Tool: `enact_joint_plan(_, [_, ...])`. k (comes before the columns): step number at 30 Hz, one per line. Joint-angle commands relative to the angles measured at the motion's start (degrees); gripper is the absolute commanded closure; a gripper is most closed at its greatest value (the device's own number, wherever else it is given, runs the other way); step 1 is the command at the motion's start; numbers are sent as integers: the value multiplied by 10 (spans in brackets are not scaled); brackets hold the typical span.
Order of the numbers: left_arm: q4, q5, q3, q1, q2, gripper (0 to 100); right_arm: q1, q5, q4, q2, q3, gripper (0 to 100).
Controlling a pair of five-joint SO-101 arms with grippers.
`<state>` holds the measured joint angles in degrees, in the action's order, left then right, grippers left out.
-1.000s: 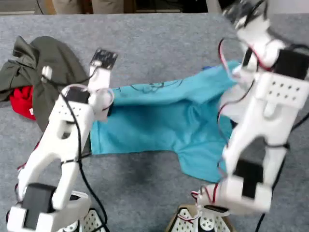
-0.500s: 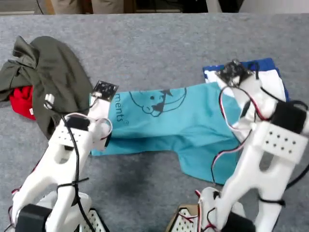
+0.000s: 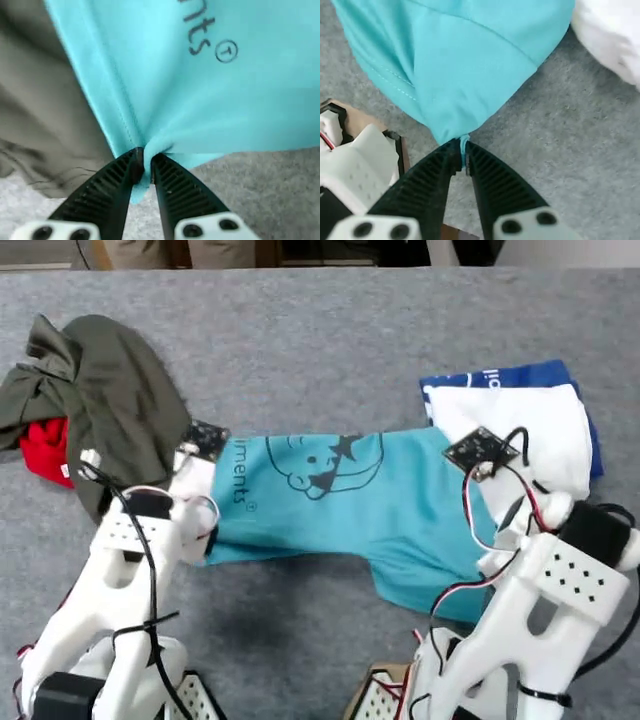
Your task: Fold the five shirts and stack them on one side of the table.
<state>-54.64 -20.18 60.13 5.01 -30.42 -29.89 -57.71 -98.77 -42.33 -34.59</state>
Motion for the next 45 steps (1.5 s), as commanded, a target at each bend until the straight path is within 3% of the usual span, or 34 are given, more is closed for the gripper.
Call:
enact_joint_plan(1, [8, -2, 14, 33, -14, 981, -14, -8, 8, -8, -12, 997])
enact_joint_plan(10, [73, 1, 18, 44, -9, 979, -3, -26, 8, -9, -40, 995])
enact_joint_plan(13, [69, -1, 17, 26, -9, 977, -5, -34, 6, -12, -35, 896])
enact_joint_plan(16, [62, -4, 19, -20, -9, 888, -15, -35, 8, -36, -19, 776])
enact_joint_plan(19, [17, -15, 14, -69, -15, 752, -16, -40, 8, -69, 1, 744])
enact_joint_plan(24, [-69, -55, -25, -91, -15, 747, 4, -32, 43, -82, 11, 745])
enact_joint_plan(26, [-126, -86, -59, -91, -15, 753, 32, 13, 66, -81, 17, 754])
enact_joint_plan(28, [-188, -105, -108, -92, -20, 830, 62, 59, 84, -73, 35, 810])
enact_joint_plan(30, [-241, -112, -167, -91, -37, 974, 97, 93, 96, -44, 57, 906])
enact_joint_plan(32, [-280, -101, -229, -91, -60, 953, 137, 127, 113, 10, 76, 998])
enact_joint_plan(33, [-282, -78, -257, -91, -66, 944, 158, 145, 121, 45, 89, 988])
enact_joint_plan(36, [-226, 28, -306, -90, -66, 964, 214, 222, 141, 163, 151, 984])
enact_joint_plan(40, [-76, 123, -273, -54, 19, 971, 284, 272, 150, 330, 266, 995])
enact_joint_plan(45, [88, 185, -251, -19, 171, 973, 304, 290, 150, 545, 418, 995])
